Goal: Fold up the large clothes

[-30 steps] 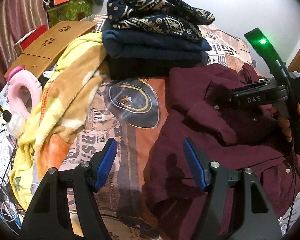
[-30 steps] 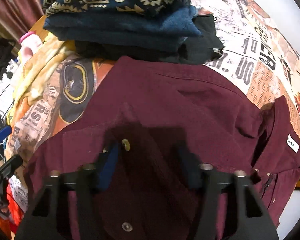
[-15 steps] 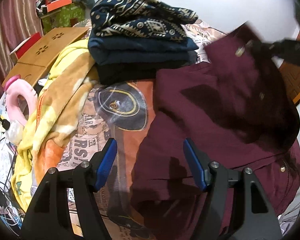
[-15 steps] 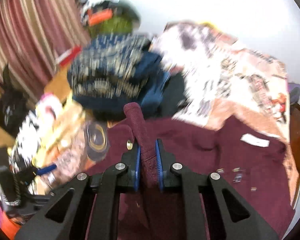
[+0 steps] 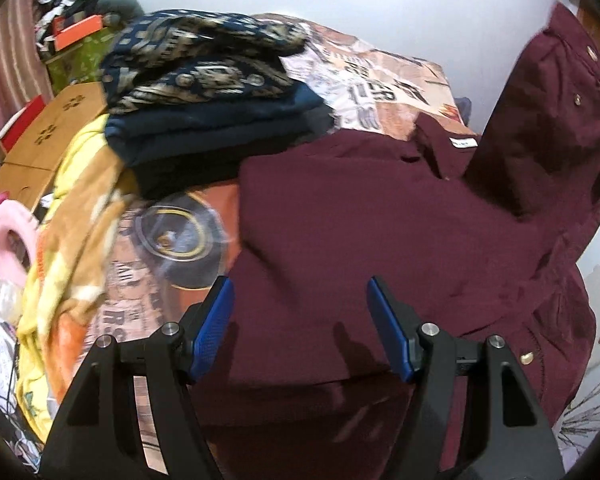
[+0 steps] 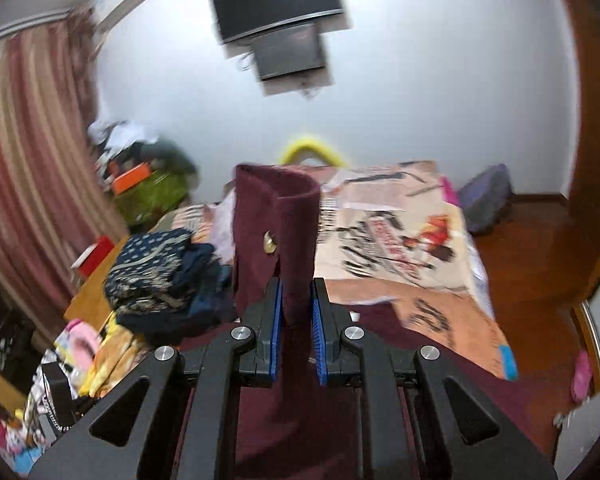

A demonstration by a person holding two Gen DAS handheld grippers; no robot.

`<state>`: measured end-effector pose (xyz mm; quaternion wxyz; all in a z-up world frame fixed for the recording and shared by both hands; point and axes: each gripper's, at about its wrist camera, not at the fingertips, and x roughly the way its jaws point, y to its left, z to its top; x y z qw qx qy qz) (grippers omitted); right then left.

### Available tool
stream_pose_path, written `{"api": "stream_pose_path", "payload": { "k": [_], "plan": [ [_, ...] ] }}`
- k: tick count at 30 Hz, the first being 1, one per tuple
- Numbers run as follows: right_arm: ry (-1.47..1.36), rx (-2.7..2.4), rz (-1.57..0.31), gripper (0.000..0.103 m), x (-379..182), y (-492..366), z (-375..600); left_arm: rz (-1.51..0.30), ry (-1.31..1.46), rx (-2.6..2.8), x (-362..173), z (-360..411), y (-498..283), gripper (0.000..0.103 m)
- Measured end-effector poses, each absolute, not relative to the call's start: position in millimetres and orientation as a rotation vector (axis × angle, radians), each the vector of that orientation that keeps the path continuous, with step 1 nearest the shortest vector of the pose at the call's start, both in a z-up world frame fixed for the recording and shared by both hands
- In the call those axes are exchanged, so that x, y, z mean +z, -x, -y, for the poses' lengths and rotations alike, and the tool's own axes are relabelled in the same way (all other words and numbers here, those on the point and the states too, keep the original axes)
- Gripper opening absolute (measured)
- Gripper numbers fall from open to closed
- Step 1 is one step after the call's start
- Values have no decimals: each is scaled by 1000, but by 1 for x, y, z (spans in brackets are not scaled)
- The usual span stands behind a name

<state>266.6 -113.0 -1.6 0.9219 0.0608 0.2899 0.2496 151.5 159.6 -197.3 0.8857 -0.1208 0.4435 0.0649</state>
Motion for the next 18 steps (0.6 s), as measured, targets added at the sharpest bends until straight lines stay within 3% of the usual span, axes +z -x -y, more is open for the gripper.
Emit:
{"api": "stream_pose_path", "payload": {
  "k": [11,18],
  "plan": [
    [-281,308,-790,11,-108,-246,193,-1035,202,65,-222,-120,-170,67],
    [-397,241,-897,11,-147,-232,229,-1053,209,79,-229,-117,-170,68]
  ]
}}
